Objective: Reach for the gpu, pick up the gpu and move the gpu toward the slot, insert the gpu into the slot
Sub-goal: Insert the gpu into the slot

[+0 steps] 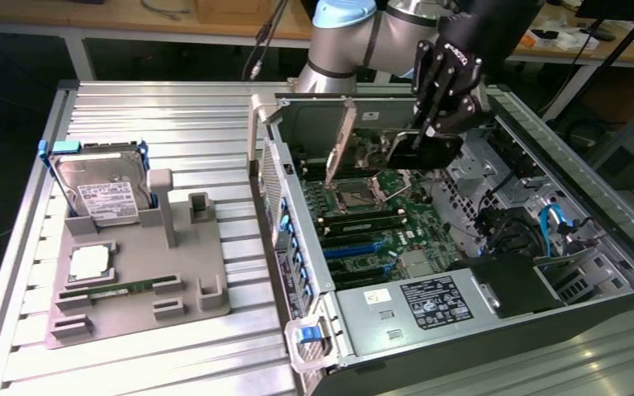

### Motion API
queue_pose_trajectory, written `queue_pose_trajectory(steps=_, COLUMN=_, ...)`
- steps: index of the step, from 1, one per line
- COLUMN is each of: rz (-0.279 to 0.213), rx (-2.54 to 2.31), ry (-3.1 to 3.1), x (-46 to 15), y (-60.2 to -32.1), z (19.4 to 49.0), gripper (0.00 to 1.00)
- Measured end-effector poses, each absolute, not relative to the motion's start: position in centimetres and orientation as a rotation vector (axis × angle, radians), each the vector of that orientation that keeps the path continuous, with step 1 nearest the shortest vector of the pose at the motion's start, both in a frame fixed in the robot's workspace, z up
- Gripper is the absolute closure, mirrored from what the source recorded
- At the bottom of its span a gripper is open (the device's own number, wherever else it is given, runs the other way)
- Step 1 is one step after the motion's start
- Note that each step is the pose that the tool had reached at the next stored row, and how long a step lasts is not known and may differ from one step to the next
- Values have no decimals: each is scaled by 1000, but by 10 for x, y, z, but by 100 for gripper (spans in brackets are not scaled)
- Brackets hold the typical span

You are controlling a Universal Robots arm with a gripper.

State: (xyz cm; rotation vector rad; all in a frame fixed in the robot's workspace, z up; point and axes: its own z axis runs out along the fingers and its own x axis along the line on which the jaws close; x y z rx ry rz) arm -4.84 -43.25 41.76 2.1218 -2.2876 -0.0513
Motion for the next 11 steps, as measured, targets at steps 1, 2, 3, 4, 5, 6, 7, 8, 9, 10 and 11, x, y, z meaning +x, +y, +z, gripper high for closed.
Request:
queue_pose_trajectory(steps=1, rz=-50, rx=2204, ry=-2207, x=-48, y=-433, z=412, gripper=73)
queue_pose_trajectory(steps=2, rz=-49, rx=2264, ry=-2144, x=-48, y=-433, z=409, gripper=73)
queue_pose_trajectory(steps=3, rz=-47, rx=2333, ry=-2067, x=-49, y=-433, z=405, gripper=73)
queue_pose_trajectory(steps=4, rz=-46, rx=2334, ry=-2065, x=-49, y=-433, z=404, gripper=73)
queue_pose_trajectory(steps=5, rz=-38, rx=2338, ry=-2068, x=-49, y=-433, z=403, gripper=73)
queue_pose_trajectory(steps=6, rz=-35, rx=2338, ry=-2070, x=-49, y=-433, z=392, gripper=73)
queue_pose_trajectory(steps=7, rz=-34, rx=2268, ry=-2149, x=-49, y=-433, z=382, gripper=73)
queue_pose_trajectory(steps=8, rz=-33, rx=2261, ry=-2155, x=-49, y=-433, z=378, gripper=73)
queue_pose_trajectory(steps=9, rz=-29, rx=2258, ry=-2154, x=-49, y=-434, z=375, gripper=73)
queue_pose_trajectory(steps=10, rz=-27, rx=2256, ry=-2154, x=-49, y=-437, z=363, gripper=73)
queue_pose_trajectory(steps=11, rz=-25, rx=2256, ry=-2157, x=-49, y=-437, z=350, gripper=73)
